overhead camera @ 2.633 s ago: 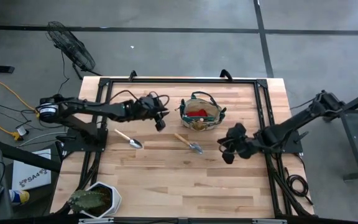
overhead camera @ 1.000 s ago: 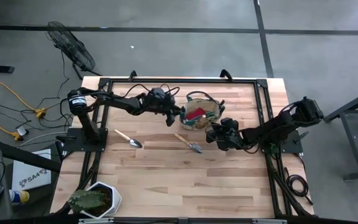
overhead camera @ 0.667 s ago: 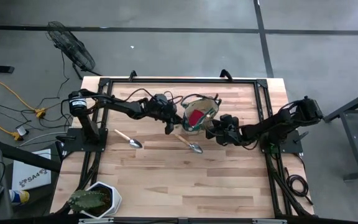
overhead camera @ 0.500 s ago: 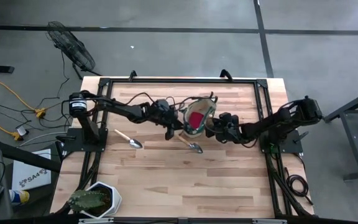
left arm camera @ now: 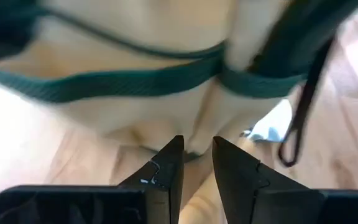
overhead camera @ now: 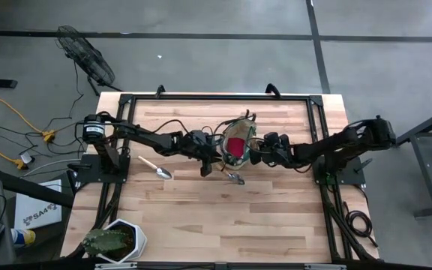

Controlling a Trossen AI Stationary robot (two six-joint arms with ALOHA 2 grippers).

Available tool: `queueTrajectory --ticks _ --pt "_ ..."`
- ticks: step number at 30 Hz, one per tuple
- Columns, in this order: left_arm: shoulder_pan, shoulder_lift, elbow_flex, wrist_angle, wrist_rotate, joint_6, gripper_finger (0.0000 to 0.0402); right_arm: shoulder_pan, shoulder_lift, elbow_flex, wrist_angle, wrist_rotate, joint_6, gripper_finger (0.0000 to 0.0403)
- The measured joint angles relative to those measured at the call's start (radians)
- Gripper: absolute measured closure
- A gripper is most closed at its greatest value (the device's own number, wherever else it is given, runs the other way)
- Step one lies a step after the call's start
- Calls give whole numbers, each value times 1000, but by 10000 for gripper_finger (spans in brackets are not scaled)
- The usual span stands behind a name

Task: Pick & Place Garden tools in Gardening bag
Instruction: Adjust the gardening bag

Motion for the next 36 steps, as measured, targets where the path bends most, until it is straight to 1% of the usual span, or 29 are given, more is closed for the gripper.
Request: queueTrajectory --ticks 5,8,11,15,17,22,26,31,34,36 --pt "14 -8 0 -67 -25 -6 320 46 -106 0 -129 1 52 398" --pt "20 -25 0 -106 -78 11 320 97 -168 0 -171 -2 83 398" --pt "32 -55 0 -128 -155 40 320 166 -217 0 -170 -2 94 398" --pt "48 -81 0 -142 -297 66 320 271 -247 0 -133 8 116 398" --pt "62 -82 0 -123 -330 88 320 325 -240 0 -79 26 115 398" --pt "109 -72 0 -70 -306 108 320 436 -163 0 95 73 42 398" --pt "148 -71 0 -26 -278 107 320 491 -72 0 252 135 -24 398" --pt "191 -71 0 32 -188 108 320 498 95 3 504 138 -130 398" --pt "206 -71 0 58 -165 108 320 496 206 38 624 153 -210 398" --pt "212 -71 0 76 -154 108 320 490 271 81 670 165 -267 398"
